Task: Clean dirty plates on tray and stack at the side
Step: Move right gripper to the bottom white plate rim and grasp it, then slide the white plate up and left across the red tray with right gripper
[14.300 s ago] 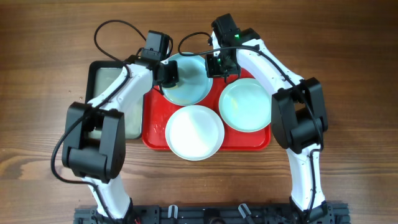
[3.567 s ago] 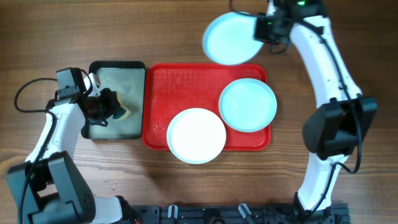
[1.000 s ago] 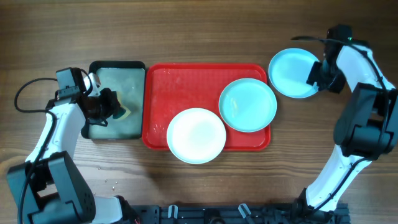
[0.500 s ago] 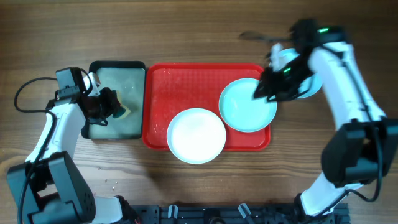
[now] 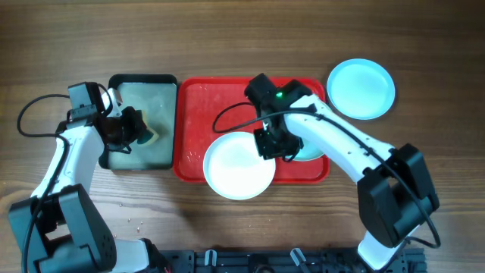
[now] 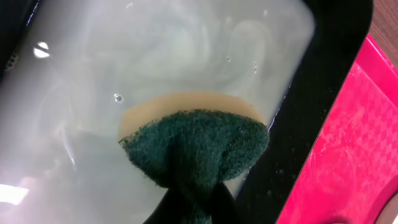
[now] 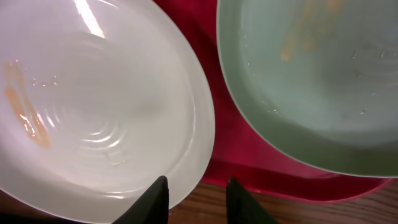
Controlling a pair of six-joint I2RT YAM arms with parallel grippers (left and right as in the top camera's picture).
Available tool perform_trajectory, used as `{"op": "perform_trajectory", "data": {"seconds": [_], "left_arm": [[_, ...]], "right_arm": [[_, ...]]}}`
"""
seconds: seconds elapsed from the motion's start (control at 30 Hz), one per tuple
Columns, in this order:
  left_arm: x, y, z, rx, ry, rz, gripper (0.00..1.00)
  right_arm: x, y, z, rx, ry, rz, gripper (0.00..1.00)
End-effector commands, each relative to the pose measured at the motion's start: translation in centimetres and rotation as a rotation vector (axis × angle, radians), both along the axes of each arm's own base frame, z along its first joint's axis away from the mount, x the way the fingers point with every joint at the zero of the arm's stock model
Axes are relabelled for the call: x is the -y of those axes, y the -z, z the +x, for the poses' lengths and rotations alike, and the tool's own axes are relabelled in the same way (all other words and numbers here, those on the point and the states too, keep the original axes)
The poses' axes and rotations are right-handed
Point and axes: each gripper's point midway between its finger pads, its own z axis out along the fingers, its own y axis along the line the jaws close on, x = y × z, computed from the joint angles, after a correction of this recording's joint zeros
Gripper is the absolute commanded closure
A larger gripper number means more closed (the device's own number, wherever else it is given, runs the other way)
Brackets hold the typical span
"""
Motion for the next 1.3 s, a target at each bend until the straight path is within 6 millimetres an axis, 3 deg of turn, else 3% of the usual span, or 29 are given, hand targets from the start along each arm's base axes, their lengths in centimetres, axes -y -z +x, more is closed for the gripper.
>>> {"op": "perform_trajectory", "data": {"seconds": [0.0, 0.2, 0.4, 0.53, 0.7, 0.8, 0.83, 1.07, 1.1, 1.17, 1.27], "left_arm": [[0.2, 0.4, -0.2, -0.005, 0.022, 0.007, 0.92], [0.2, 0.4, -0.2, -0.005, 0.022, 0.007, 0.92], [0.2, 0.4, -0.2, -0.005, 0.022, 0.007, 0.92], [0.2, 0.4, -0.2, -0.005, 0.022, 0.007, 0.92], [0.2, 0.4, -0.2, -0.005, 0.022, 0.007, 0.92], [0.2, 0.4, -0.2, -0.005, 0.022, 0.007, 0.92], [0.2, 0.4, -0.2, -0.005, 0.022, 0.007, 0.92], [0.2, 0.4, -0.2, -0.008, 0.022, 0.006, 0.92], [0.2, 0.4, -0.2, -0.008, 0.022, 0.006, 0.92], [0.2, 0.4, -0.2, -0.008, 0.022, 0.007, 0.91], [0.2, 0.4, -0.2, -0.008, 0.022, 0.007, 0.92]], "right_arm": [[0.6, 0.4, 0.4, 0.048, 0.044, -0.079, 0.69], [0.6, 0.5, 0.4, 0.048, 0.051, -0.078, 0.69], [0.6, 2.8, -0.6, 0.027, 0.051, -0.055, 0.69], [0.8, 3.6, -1.0, 0.019, 0.054, -0.053, 0.76], [-0.6, 4.4, -1.7, -0.015, 0.055, 0.03, 0.78], [-0.7, 4.5, -1.5, -0.004, 0.054, 0.035, 0.96], [-0.8, 4.5, -1.3, 0.002, 0.055, 0.04, 0.96], [-4.6, 3.8, 3.6, 0.183, 0.153, 0.201, 0.96], [-5.5, 3.4, 5.1, 0.244, 0.177, 0.238, 0.96], [-5.1, 2.8, 8.1, 0.386, 0.261, 0.214, 0.96], [-4.2, 2.3, 9.9, 0.485, 0.287, 0.171, 0.96]]}}
